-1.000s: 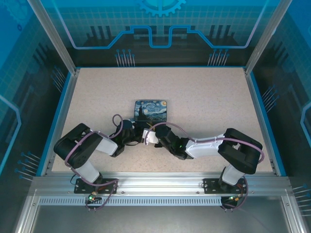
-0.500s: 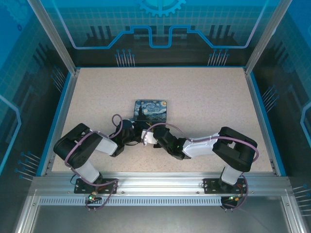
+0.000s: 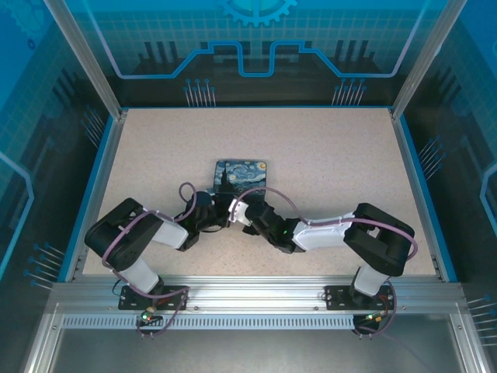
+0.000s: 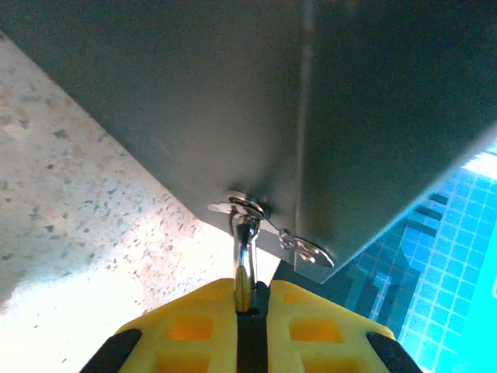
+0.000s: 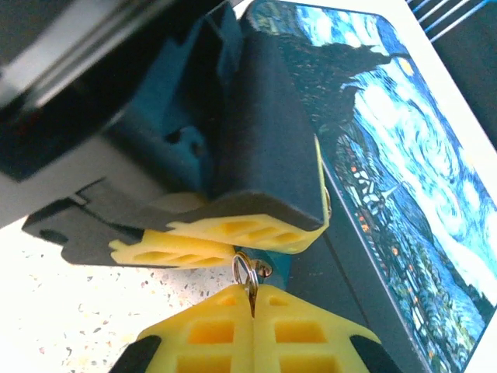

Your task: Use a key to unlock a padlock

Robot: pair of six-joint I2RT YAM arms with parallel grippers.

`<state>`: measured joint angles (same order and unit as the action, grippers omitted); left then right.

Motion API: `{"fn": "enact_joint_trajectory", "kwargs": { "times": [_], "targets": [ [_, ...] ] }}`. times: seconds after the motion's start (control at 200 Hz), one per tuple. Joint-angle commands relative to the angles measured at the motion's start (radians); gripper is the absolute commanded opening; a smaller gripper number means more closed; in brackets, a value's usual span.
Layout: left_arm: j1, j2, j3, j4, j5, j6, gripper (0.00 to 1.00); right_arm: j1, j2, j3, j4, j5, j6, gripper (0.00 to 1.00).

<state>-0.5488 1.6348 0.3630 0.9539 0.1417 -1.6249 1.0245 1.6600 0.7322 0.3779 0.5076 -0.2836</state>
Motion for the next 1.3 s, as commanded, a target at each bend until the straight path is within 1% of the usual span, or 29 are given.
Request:
{"fn": "enact_joint_trajectory", "kwargs": {
  "times": [0.0, 0.165, 0.36, 0.565, 0.67, 0.86, 0.935, 1.076, 1.156, 1.201, 1.206, 1.246, 1.291],
  "targets": [
    [-0.022, -0.029, 0.023, -0.014, -0.035, -0.001, 0.00, -0.032, -0.044, 0.023, -0.029, 0.003, 0.205, 0.00],
    [-0.041, -0.030, 0.051, -0.028, -0.060, -0.004, 0.00, -0.054, -0.061, 0.006, -0.005, -0.028, 0.308, 0.00],
    [-0.052, -0.032, 0.058, -0.039, -0.076, 0.000, 0.00, -0.131, -0.096, -0.011, 0.038, -0.201, 0.462, 0.00],
    [-0.055, -0.022, 0.059, -0.033, -0.080, 0.001, 0.00, -0.174, -0.115, -0.013, 0.049, -0.308, 0.600, 0.00],
    [-0.057, -0.009, 0.057, -0.016, -0.080, -0.001, 0.00, -0.194, -0.106, -0.006, 0.035, -0.365, 0.708, 0.00],
    [-0.057, -0.004, 0.055, -0.010, -0.086, 0.004, 0.00, -0.221, -0.080, -0.039, 0.100, -0.426, 0.912, 0.00],
    [-0.056, -0.007, 0.047, -0.017, -0.089, 0.009, 0.00, -0.222, -0.075, -0.041, 0.110, -0.434, 0.931, 0.00],
    [-0.051, 0.013, 0.029, -0.011, -0.085, 0.009, 0.00, -0.226, -0.087, -0.024, 0.034, -0.425, 0.906, 0.00],
    [-0.047, 0.046, 0.021, 0.021, -0.076, 0.008, 0.00, -0.236, -0.100, -0.033, 0.016, -0.452, 0.893, 0.06],
    [-0.046, 0.070, 0.012, 0.055, -0.073, 0.006, 0.00, -0.242, -0.112, -0.041, 0.001, -0.458, 0.887, 0.15],
    [-0.045, 0.073, 0.012, 0.057, -0.073, 0.006, 0.00, -0.242, -0.113, -0.041, 0.000, -0.460, 0.886, 0.17],
    [-0.043, 0.093, 0.007, 0.072, -0.067, 0.005, 0.00, -0.245, -0.126, -0.046, -0.023, -0.463, 0.875, 0.26],
    [-0.042, 0.115, -0.001, 0.093, -0.068, 0.003, 0.00, -0.248, -0.147, -0.059, -0.044, -0.458, 0.865, 0.32]
  ]
}}
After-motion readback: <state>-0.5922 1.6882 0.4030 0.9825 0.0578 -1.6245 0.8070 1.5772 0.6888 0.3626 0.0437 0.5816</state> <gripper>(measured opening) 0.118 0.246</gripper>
